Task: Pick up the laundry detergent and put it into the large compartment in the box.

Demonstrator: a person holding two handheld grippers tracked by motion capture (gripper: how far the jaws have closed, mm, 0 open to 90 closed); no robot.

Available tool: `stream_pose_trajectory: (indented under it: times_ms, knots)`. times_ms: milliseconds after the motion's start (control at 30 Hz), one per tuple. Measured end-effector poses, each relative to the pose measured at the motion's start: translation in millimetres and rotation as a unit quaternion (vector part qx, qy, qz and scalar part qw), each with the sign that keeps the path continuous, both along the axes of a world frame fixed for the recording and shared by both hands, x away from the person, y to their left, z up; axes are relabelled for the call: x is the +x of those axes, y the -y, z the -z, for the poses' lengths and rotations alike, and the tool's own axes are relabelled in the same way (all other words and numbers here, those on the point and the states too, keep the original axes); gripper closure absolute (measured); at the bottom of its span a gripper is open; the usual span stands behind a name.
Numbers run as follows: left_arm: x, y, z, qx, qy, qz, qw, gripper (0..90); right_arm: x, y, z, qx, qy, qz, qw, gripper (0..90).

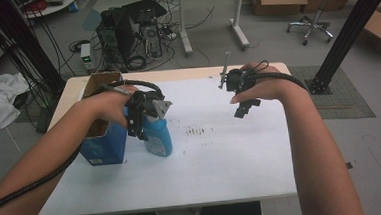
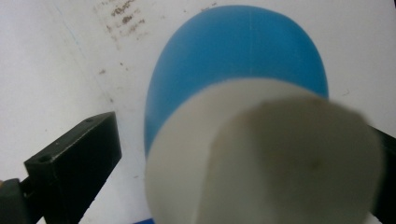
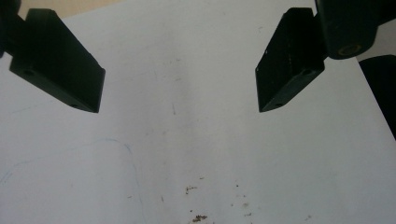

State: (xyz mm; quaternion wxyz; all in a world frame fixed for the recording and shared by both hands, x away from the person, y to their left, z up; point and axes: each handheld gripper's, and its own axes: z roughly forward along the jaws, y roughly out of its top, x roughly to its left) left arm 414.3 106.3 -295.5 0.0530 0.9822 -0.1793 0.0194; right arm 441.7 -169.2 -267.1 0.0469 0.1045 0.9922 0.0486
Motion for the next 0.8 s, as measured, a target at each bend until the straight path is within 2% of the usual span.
stream_pose_trajectory:
  times_ms: [500,800]
  knots:
    - [-0.9,4.8,4.6,0.002,0.008,0.008,0.9999,3.6,1.8,-0.1,3.2,0.001,-0.002,0.001,1.0000,15.8]
    - [-1.7,3.6,6.2,0.008,0.009,0.012,0.9999,9.8,4.5,-2.2,5.5,0.002,-0.004,-0.002,1.0000,15.8]
